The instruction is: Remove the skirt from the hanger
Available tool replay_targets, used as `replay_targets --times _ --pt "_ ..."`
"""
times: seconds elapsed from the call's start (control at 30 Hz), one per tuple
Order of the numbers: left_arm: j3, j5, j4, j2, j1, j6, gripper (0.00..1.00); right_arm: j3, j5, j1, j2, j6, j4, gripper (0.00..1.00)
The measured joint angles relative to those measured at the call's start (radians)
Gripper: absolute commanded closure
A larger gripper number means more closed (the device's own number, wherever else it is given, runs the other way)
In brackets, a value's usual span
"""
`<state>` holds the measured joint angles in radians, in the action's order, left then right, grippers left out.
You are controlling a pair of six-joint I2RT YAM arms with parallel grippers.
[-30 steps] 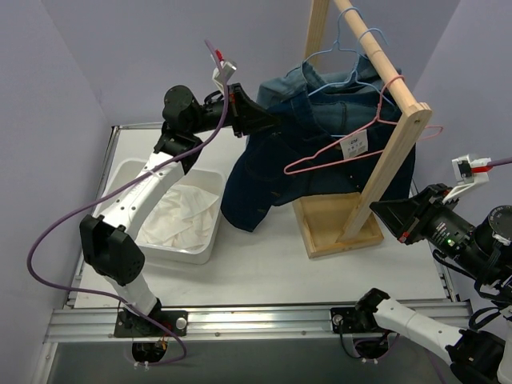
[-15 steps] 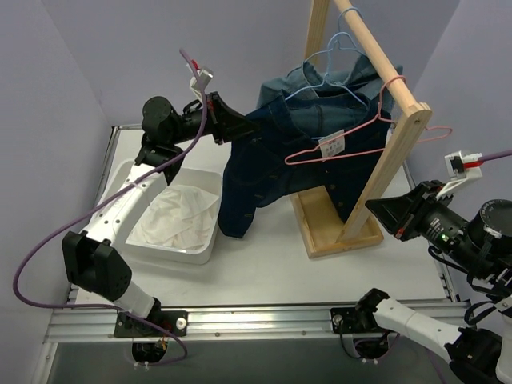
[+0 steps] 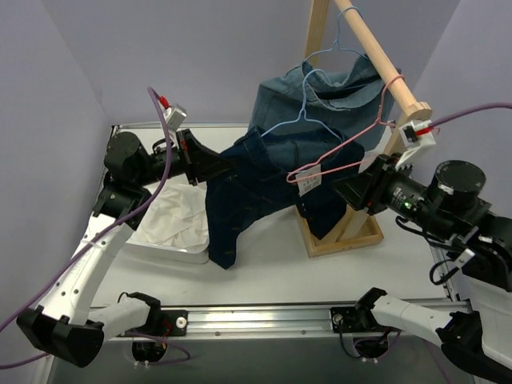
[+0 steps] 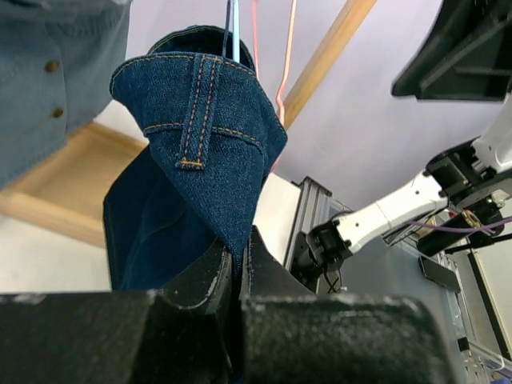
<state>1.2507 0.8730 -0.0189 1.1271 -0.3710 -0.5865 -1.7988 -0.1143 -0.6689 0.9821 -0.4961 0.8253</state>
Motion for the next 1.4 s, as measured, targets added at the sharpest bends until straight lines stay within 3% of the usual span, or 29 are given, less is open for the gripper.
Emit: replay_targets --times 0.47,0.87,1.4 --pt "-0.086 -0.243 0.405 -0.297 0.000 0.106 0.98 0.042 -0.122 -0.008 0.163 -0.009 -0.220 0.69" --pt "-0.138 -0.275 0.524 -0.377 0.000 0.107 0.98 0.048 -0.074 -0.086 0.296 0.002 -0.323 0.43" --pt "-0.135 -0.269 0.614 -0.411 0.000 0.120 0.98 0.064 -0.008 -0.092 0.369 0.066 -0.370 0.43"
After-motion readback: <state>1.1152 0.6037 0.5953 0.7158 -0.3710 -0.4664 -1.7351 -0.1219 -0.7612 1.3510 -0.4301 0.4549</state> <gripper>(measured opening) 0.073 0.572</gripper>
